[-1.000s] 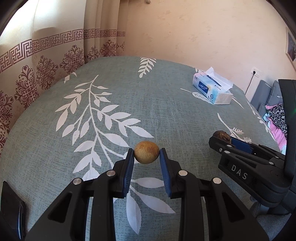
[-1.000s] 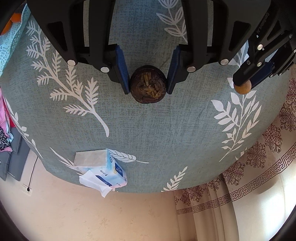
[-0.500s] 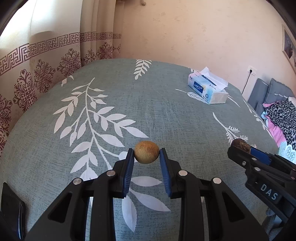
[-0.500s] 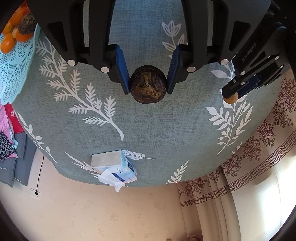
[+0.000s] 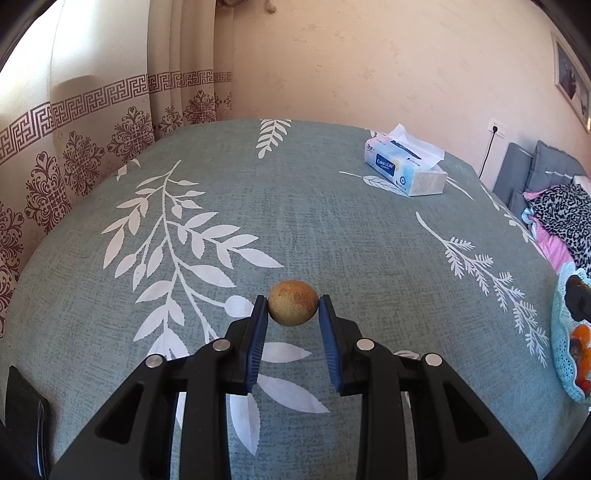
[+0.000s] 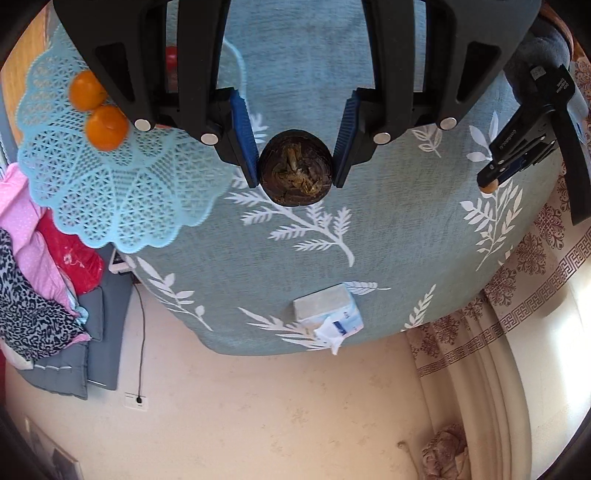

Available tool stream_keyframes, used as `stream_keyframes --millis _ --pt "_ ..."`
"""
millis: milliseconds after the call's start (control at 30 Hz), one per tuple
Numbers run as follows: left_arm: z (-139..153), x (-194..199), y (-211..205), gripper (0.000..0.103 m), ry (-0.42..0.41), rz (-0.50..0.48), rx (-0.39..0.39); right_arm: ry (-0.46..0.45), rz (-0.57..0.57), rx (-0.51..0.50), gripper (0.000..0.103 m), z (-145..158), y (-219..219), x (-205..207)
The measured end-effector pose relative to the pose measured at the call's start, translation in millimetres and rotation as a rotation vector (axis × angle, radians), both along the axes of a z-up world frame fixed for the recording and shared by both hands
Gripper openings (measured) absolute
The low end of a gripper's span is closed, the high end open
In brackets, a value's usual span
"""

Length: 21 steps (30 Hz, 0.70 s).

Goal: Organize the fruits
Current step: 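Drop the dark brown fruit into the basket with the right gripper while the left carries the tan fruit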

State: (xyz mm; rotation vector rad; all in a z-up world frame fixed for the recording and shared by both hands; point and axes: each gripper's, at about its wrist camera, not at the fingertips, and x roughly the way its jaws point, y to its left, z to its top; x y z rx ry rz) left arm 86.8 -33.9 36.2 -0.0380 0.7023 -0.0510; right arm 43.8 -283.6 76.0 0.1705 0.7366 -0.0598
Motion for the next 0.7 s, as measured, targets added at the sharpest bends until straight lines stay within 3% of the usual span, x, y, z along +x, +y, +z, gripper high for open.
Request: stream_keyframes --millis 200,400,700 --pt "0.8 -3.5 -4.0 0.029 -0.005 -0.008 0.011 0.055 -0.128 0.037 0.041 -10.6 -56.9 -7.1" --pt "0.9 -5.0 -7.6 0.029 -0.004 -0.016 0.021 0.082 -0.189 0.067 0.041 -18.4 -86.6 -7.6" --pt "3.2 -5.4 -15.1 0.029 0.002 -0.037 0.033 0.025 -0.227 0.100 0.043 -8.7 -106.8 -19.9"
